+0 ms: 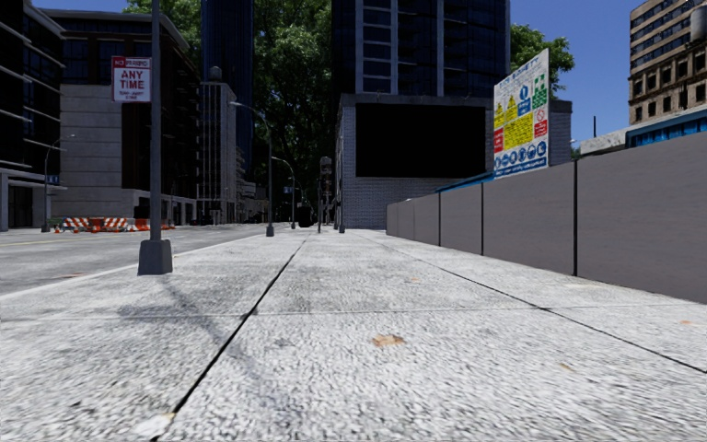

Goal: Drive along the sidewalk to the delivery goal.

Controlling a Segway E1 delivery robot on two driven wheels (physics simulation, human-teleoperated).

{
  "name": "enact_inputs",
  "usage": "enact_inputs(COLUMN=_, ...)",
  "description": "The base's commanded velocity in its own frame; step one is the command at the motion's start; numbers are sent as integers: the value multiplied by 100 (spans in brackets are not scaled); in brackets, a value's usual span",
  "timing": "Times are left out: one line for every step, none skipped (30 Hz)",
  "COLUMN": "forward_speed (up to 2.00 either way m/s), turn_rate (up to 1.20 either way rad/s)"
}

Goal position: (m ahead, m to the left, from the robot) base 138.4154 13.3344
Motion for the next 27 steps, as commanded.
enact_inputs(forward_speed=200, turn_rate=0)
enact_inputs(forward_speed=200, turn_rate=0)
enact_inputs(forward_speed=200, turn_rate=0)
enact_inputs(forward_speed=200, turn_rate=0)
enact_inputs(forward_speed=200, turn_rate=0)
enact_inputs(forward_speed=200, turn_rate=0)
enact_inputs(forward_speed=200, turn_rate=0)
enact_inputs(forward_speed=200, turn_rate=0)
enact_inputs(forward_speed=200, turn_rate=0)
enact_inputs(forward_speed=200, turn_rate=0)
enact_inputs(forward_speed=200, turn_rate=0)
enact_inputs(forward_speed=200, turn_rate=0)
enact_inputs(forward_speed=200, turn_rate=0)
enact_inputs(forward_speed=200, turn_rate=0)
enact_inputs(forward_speed=200, turn_rate=0)
enact_inputs(forward_speed=200, turn_rate=0)
enact_inputs(forward_speed=200, turn_rate=0)
enact_inputs(forward_speed=200, turn_rate=0)
enact_inputs(forward_speed=200, turn_rate=0)
enact_inputs(forward_speed=200, turn_rate=0)
enact_inputs(forward_speed=200, turn_rate=0)
enact_inputs(forward_speed=200, turn_rate=0)
enact_inputs(forward_speed=200, turn_rate=0)
enact_inputs(forward_speed=200, turn_rate=0)
enact_inputs(forward_speed=200, turn_rate=0)
enact_inputs(forward_speed=200, turn_rate=0)
enact_inputs(forward_speed=200, turn_rate=0)
